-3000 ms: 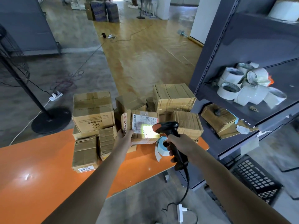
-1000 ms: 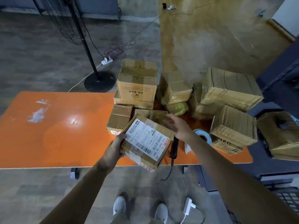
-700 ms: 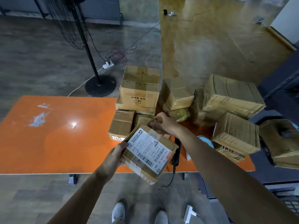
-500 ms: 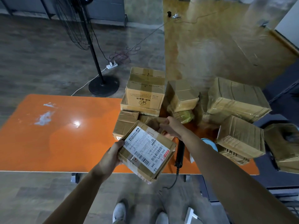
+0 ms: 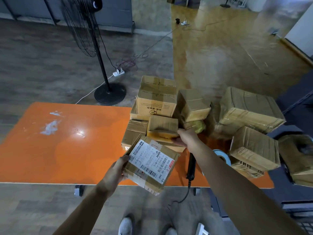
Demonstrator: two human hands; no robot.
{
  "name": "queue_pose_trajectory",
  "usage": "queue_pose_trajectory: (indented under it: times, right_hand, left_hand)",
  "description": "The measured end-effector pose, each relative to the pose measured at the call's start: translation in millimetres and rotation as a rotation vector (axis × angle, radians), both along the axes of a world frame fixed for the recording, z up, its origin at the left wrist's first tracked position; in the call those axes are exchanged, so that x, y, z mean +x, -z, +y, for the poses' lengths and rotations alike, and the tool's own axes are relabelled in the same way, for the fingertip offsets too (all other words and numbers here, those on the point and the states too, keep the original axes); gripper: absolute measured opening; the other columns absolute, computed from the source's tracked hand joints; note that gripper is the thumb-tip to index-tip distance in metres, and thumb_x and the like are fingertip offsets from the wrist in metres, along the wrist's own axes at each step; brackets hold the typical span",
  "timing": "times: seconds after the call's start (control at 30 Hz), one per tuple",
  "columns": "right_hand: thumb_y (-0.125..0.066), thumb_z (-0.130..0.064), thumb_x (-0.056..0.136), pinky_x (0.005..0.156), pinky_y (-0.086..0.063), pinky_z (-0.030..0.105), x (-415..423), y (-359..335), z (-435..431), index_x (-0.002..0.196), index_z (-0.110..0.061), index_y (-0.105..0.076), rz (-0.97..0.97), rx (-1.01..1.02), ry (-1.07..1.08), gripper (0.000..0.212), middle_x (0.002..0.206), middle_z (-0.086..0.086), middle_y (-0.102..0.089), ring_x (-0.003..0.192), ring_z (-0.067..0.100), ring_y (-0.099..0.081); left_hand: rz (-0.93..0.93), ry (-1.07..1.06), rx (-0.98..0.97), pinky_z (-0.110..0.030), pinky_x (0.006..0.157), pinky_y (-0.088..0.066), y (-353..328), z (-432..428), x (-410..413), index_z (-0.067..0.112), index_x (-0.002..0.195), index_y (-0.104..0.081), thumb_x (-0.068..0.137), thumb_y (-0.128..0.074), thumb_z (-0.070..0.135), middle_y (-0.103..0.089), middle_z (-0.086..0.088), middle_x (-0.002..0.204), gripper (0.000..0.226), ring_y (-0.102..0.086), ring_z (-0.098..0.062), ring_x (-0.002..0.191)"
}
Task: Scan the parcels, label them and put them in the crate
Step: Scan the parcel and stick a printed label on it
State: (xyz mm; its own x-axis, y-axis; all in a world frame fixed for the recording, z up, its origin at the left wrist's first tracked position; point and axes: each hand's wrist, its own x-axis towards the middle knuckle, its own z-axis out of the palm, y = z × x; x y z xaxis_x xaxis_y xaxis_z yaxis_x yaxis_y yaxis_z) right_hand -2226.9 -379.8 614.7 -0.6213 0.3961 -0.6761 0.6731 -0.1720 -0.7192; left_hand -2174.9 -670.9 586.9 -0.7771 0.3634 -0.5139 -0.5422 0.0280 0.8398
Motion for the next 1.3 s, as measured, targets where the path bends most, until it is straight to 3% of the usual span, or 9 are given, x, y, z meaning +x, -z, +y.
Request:
queue_pose_trajectory:
  times: [0.1,0.23,0.3,0.4,0.53,0.67,0.8,0.97,1.3]
  right_hand:
    - [-0.048,-0.027,0.1,0.062,-0.061,0.035,10.4,-1.8,1.0,0.122,-0.01,-0.057,0.026,0.148,-0.15,0.029,0.096,0.013,-0.071,0.079,0.022,-0.073]
    - [-0.042,-0.034,0.102,0.083,-0.056,0.047,36.4,4.1,12.7,0.118,-0.004,-0.058,-0.037,0.553,-0.366,0.038,0.107,0.017,-0.064,0.098,0.033,-0.064]
    - [-0.039,-0.045,0.101,0.069,-0.056,0.04,52.8,8.5,15.1,0.11,-0.014,-0.059,-0.103,0.485,-0.447,0.038,0.102,0.012,-0.067,0.091,0.027,-0.067]
    - [-0.047,-0.042,0.1,0.075,-0.059,0.04,65.7,18.7,21.9,0.113,-0.021,-0.057,-0.098,0.474,-0.578,0.026,0.11,0.009,-0.068,0.097,0.027,-0.069]
    - [-0.06,-0.031,0.095,0.071,-0.06,0.031,80.0,25.6,4.6,0.124,-0.023,-0.046,0.08,0.394,-0.559,0.033,0.103,-0.002,-0.067,0.088,0.013,-0.068]
    - [-0.06,-0.029,0.095,0.06,-0.048,0.011,87.3,31.3,6.3,0.142,-0.018,-0.039,0.111,0.47,-0.57,0.052,0.123,-0.001,-0.065,0.094,0.009,-0.064]
    - [-0.052,-0.033,0.099,0.067,-0.043,0.017,98.1,28.8,14.6,0.139,-0.017,-0.043,0.164,0.555,-0.467,0.044,0.124,0.001,-0.064,0.099,0.012,-0.061]
    - [-0.054,-0.025,0.097,0.087,-0.047,0.037,120.3,23.1,52.4,0.122,-0.015,-0.057,0.128,0.906,-0.245,0.028,0.117,0.005,-0.059,0.111,0.023,-0.055]
    - [-0.057,-0.041,0.093,0.095,-0.037,0.044,133.0,53.1,89.9,0.145,-0.022,-0.028,-0.254,1.031,-0.521,0.063,0.132,0.004,-0.057,0.122,0.025,-0.053]
  left_hand:
    - [-0.009,-0.035,-0.035,-0.027,0.067,-0.058,3.9,14.4,10.5,0.026,0.096,-0.076,0.082,-0.051,0.052,-0.074,-0.009,0.099,0.038,-0.072,-0.021,0.09]
    - [-0.047,-0.074,-0.069,-0.029,0.061,-0.058,9.6,39.1,24.9,0.016,0.1,-0.07,0.097,-0.049,0.033,-0.075,-0.009,0.094,0.027,-0.072,-0.021,0.082]
    - [-0.048,-0.086,-0.095,-0.031,0.068,-0.058,14.7,50.5,31.3,0.019,0.104,-0.068,0.098,-0.048,0.034,-0.075,-0.006,0.095,0.026,-0.072,-0.021,0.085]
    - [0.012,-0.022,-0.216,-0.028,0.082,-0.053,21.0,65.8,37.9,0.024,0.112,-0.063,0.101,-0.041,0.038,-0.07,0.0,0.106,0.028,-0.067,-0.015,0.095]
    - [0.149,0.07,-0.316,-0.006,0.055,-0.044,22.0,83.0,30.0,0.018,0.104,-0.063,0.101,-0.043,0.02,-0.068,-0.005,0.104,0.02,-0.065,0.004,0.073]
    - [0.163,0.156,-0.42,-0.022,0.063,-0.05,18.8,91.5,18.3,0.018,0.131,-0.051,0.102,-0.041,0.028,-0.064,-0.005,0.113,0.032,-0.064,-0.01,0.086]
    - [0.468,0.112,-0.948,-0.044,0.094,-0.04,10.9,95.3,13.5,0.015,0.144,-0.033,0.097,-0.045,0.04,-0.045,-0.017,0.132,0.055,-0.043,-0.034,0.119]
    - [0.773,0.156,-0.852,-0.043,0.1,-0.039,-14.3,140.4,16.4,0.014,0.142,-0.036,0.094,-0.05,0.035,-0.042,-0.012,0.137,0.055,-0.038,-0.029,0.126]
    - [0.724,0.365,-0.64,-0.039,0.1,-0.043,-16.6,211.9,26.0,0.017,0.138,-0.043,0.098,-0.044,0.031,-0.045,-0.004,0.136,0.042,-0.043,-0.02,0.124]
